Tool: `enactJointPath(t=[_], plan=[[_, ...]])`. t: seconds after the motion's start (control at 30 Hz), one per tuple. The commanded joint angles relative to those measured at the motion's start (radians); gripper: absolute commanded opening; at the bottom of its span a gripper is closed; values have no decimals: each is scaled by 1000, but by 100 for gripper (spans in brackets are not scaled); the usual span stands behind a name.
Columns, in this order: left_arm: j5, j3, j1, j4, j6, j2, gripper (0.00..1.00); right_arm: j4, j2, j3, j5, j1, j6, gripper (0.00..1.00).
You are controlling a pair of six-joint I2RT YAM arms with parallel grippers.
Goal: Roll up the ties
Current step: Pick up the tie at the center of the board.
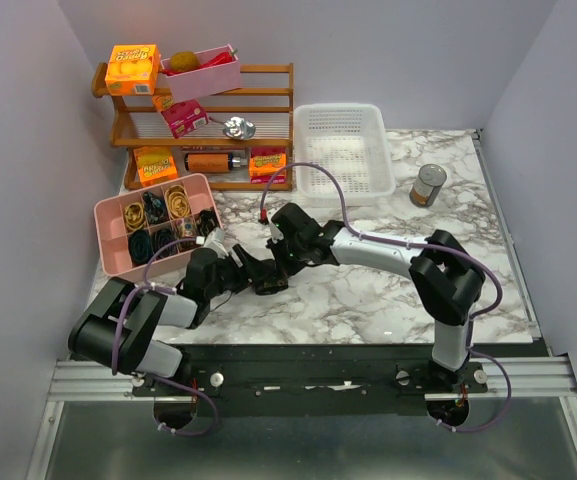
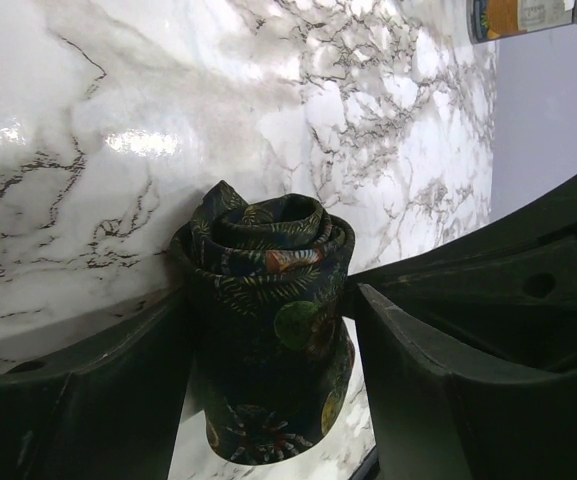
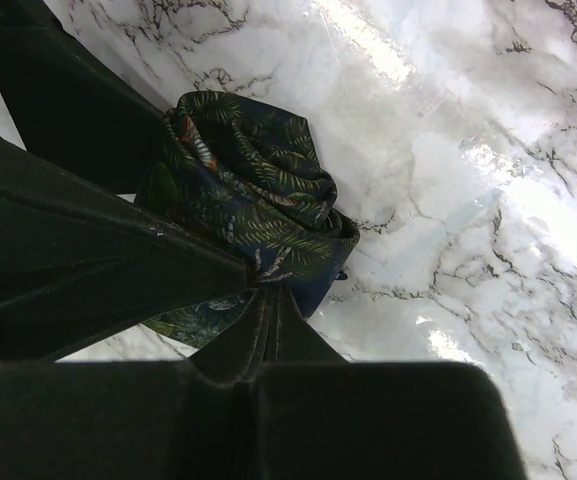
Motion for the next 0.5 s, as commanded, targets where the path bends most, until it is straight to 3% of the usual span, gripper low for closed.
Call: enactJointPath(t=[0.0, 0.47], plan=[[36, -27, -20, 49, 3, 41, 70, 21, 39, -16, 39, 1, 15, 1], [7, 39, -20, -103, 96, -9, 69, 31, -104, -33, 149, -21, 23, 1]])
